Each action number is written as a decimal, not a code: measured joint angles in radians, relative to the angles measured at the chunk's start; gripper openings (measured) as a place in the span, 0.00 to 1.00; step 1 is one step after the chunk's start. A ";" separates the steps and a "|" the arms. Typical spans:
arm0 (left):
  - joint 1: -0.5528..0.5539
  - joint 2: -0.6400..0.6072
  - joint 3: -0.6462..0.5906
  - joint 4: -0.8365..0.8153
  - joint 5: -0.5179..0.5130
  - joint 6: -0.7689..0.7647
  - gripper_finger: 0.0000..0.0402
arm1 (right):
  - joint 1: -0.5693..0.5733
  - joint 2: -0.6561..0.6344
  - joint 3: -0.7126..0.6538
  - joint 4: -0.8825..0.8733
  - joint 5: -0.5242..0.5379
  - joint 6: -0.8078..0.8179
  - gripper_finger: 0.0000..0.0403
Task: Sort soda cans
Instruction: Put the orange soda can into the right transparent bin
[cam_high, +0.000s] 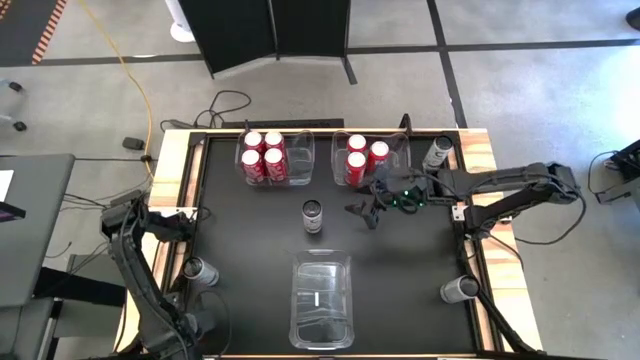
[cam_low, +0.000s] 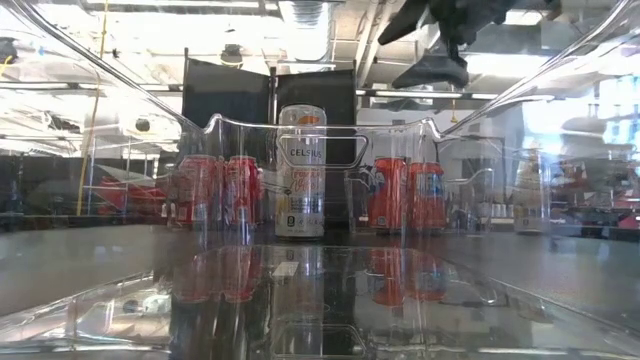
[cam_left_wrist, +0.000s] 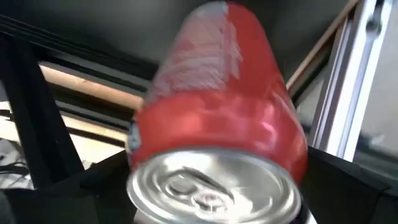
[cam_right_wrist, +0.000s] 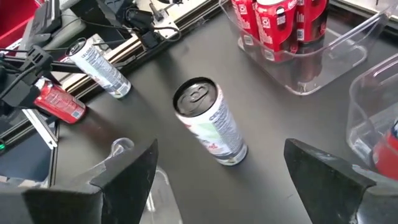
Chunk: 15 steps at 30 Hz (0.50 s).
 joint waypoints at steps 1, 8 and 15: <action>0.000 0.000 0.000 0.000 -0.015 -0.016 0.89 | 0.014 0.000 0.000 0.000 0.016 0.009 0.90; 0.001 0.000 0.000 0.038 -0.106 -0.111 0.83 | 0.063 0.000 0.000 0.000 0.069 0.053 0.90; 0.012 -0.001 0.000 0.049 -0.108 -0.183 0.75 | 0.063 0.000 0.000 0.001 0.069 0.055 0.90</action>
